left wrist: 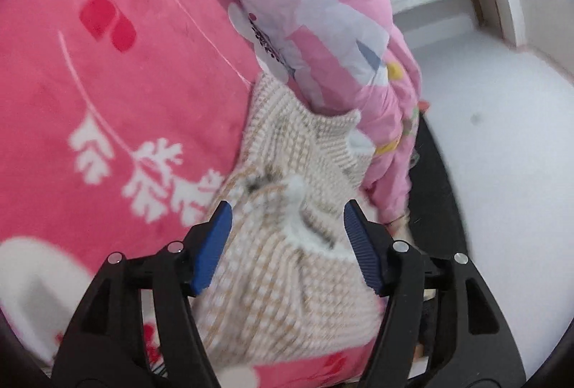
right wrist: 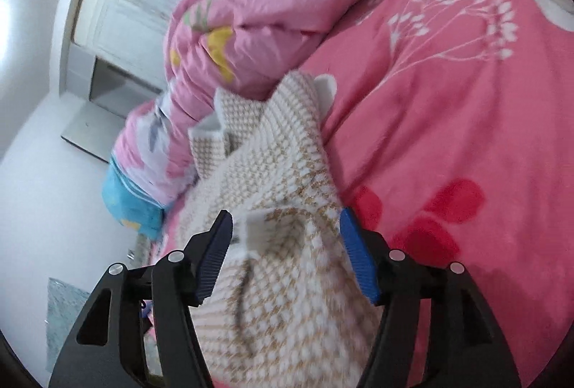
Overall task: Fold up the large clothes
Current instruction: 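Lift the held hem with both tools and fold it over toward the collar, then lay the folded hem onto the coat body and open both tools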
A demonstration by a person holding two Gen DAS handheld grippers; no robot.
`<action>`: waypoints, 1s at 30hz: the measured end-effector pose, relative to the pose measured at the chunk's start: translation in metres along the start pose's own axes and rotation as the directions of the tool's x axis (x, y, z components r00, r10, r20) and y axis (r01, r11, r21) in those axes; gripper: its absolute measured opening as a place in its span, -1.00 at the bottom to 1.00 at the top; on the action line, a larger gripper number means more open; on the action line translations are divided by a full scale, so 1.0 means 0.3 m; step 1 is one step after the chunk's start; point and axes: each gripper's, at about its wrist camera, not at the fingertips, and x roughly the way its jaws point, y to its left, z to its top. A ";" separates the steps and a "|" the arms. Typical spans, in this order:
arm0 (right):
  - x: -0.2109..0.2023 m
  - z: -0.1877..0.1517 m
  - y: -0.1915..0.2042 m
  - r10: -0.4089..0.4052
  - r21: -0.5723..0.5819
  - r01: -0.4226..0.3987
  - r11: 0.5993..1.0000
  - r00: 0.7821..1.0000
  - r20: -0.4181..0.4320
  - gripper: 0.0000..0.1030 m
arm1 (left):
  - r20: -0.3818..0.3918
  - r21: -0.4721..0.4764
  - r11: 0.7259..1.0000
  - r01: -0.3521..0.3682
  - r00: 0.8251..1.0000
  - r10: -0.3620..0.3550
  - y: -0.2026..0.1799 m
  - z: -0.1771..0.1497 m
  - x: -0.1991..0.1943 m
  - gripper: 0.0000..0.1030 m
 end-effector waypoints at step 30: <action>-0.074 -0.327 -0.132 0.003 0.235 -0.017 0.972 0.998 0.062 0.61 | 0.162 -0.286 0.952 -0.107 0.974 0.158 0.120 -0.401 -0.003 0.25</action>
